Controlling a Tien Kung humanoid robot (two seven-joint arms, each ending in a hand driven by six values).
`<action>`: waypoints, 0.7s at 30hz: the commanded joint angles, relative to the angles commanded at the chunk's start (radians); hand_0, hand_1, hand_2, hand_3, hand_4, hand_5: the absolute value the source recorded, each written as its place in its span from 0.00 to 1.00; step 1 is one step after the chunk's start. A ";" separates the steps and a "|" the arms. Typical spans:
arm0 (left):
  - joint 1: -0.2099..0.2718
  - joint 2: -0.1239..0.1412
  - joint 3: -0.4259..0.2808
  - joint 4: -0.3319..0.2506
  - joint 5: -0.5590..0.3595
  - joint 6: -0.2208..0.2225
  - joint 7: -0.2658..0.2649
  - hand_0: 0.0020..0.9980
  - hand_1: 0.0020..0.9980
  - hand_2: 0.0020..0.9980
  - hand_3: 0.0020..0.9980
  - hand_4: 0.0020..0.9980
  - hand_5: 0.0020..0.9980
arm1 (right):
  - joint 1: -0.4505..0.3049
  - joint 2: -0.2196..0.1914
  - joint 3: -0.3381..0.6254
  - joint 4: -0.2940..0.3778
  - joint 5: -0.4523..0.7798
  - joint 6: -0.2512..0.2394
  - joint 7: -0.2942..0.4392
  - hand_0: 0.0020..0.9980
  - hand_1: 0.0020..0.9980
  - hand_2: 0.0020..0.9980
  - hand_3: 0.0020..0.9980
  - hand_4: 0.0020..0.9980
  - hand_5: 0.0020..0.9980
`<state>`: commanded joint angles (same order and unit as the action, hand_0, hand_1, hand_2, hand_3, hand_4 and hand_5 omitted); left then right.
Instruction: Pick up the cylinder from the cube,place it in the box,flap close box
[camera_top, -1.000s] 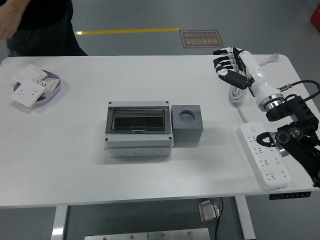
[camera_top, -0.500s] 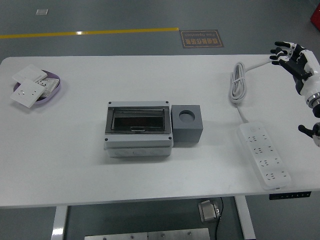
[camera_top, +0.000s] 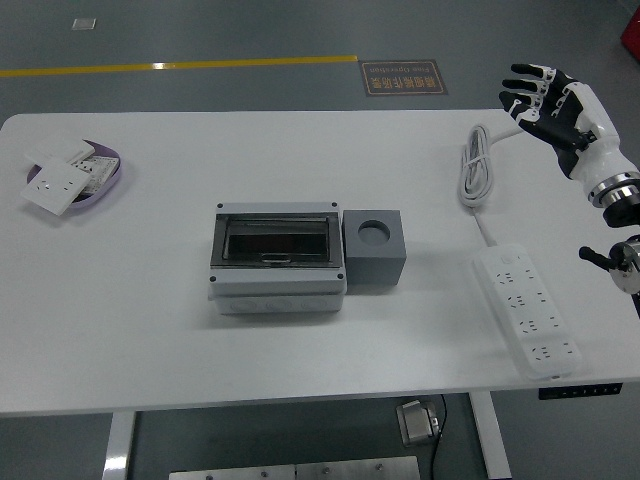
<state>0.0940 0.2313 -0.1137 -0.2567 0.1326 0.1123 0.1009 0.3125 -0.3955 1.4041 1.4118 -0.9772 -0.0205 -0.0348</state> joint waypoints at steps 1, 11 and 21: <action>0.000 0.000 -0.001 0.000 0.001 0.001 -0.001 0.57 0.61 0.56 0.59 0.70 0.23 | 0.000 0.004 0.002 -0.001 0.004 0.010 -0.004 0.75 0.72 0.73 0.77 0.72 0.09; -0.006 0.000 0.027 0.001 -0.023 0.002 -0.008 0.57 0.61 0.56 0.59 0.70 0.22 | -0.034 0.005 0.058 0.035 -0.036 0.057 -0.035 0.75 0.72 0.74 0.77 0.73 0.09; 0.024 -0.003 0.096 0.002 -0.114 -0.006 -0.041 0.56 0.60 0.55 0.59 0.69 0.22 | -0.047 -0.003 0.099 0.051 -0.147 0.113 -0.066 0.79 0.76 0.78 0.79 0.74 0.05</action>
<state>0.1181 0.2282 -0.0174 -0.2546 0.0184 0.1061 0.0603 0.2656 -0.3986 1.5034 1.4627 -1.1238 0.0922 -0.1012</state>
